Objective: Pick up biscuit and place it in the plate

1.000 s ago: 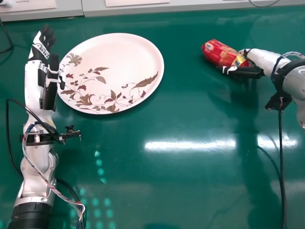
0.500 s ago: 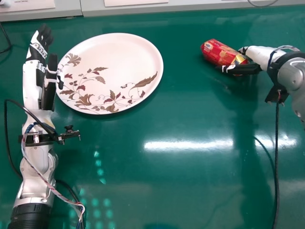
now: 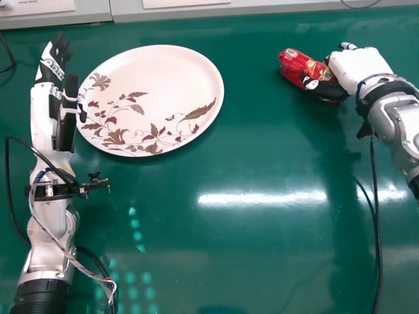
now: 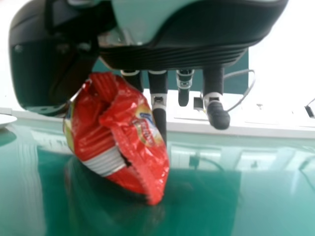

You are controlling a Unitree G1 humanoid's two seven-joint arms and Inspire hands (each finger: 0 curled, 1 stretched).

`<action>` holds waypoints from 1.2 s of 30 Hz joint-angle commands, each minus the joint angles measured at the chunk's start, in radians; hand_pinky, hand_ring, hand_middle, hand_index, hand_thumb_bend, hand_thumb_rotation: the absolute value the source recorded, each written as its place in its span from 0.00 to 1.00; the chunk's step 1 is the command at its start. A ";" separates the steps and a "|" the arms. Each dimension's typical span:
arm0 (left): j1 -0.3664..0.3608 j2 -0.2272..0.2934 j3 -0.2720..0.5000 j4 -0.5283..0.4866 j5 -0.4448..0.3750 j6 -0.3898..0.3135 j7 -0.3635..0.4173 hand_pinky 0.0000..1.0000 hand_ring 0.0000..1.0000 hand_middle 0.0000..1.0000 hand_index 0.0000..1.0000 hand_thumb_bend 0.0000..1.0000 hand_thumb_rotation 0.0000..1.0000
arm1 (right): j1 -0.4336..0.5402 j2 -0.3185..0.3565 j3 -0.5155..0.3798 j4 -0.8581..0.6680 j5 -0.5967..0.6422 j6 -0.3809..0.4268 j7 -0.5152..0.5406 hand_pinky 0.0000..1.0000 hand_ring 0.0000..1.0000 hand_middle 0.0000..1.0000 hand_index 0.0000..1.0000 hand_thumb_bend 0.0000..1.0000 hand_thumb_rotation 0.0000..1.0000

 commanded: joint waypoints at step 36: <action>0.046 0.010 0.003 0.092 0.001 0.015 -0.021 0.00 1.00 1.00 1.00 1.00 0.91 | 0.044 0.150 -0.193 -0.700 0.148 0.080 0.162 0.05 0.41 0.47 0.50 0.51 0.00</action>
